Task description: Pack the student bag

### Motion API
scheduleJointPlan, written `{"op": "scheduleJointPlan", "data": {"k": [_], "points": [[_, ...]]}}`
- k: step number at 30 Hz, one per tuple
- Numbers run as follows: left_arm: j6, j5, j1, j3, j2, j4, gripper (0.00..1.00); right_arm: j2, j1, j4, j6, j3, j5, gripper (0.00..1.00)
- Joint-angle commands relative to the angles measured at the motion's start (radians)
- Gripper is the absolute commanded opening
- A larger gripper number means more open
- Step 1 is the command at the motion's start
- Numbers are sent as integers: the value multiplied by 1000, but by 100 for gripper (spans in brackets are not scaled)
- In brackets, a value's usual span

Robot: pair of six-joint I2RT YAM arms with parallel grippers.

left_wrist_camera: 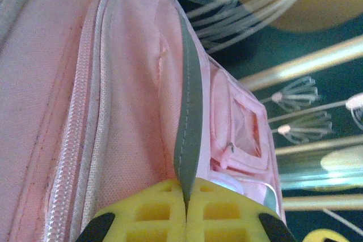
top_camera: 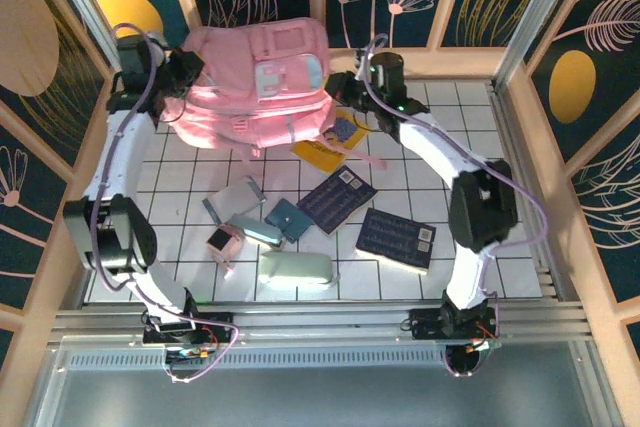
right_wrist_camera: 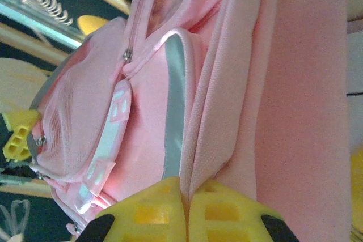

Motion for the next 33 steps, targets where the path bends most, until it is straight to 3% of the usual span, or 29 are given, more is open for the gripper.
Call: {"op": "scheduleJointPlan", "data": {"k": [1, 9, 10, 12, 13, 16, 18, 20, 23, 28, 33], "points": [[34, 70, -114, 81, 63, 85, 0, -203, 5, 30, -107, -153, 77, 0], [107, 65, -346, 288, 290, -19, 0, -483, -7, -78, -167, -479, 348, 0], [108, 65, -369, 306, 318, -27, 0, -483, -8, -127, -178, -488, 405, 12], [95, 65, -398, 315, 358, -20, 0, -458, 11, -257, -196, -467, 590, 53], [80, 65, -408, 310, 373, -8, 0, -432, 35, -334, -205, -441, 750, 77], [34, 70, -428, 288, 396, 39, 0, -394, 82, -453, -228, -385, 1036, 82], [5, 64, -438, 277, 399, 64, 0, -413, 103, -420, -277, -380, 1082, 81], [-30, 53, -448, 262, 397, 94, 0, -427, 104, -379, -319, -360, 1010, 76], [-65, 43, -461, 250, 394, 122, 0, -427, 63, -301, -329, -330, 664, 70], [-50, 39, -471, 254, 394, 110, 0, -301, 35, -336, -260, -141, 298, 65], [-35, 35, -471, 253, 389, 98, 0, -201, 65, -466, -267, 10, 278, 70]]}}
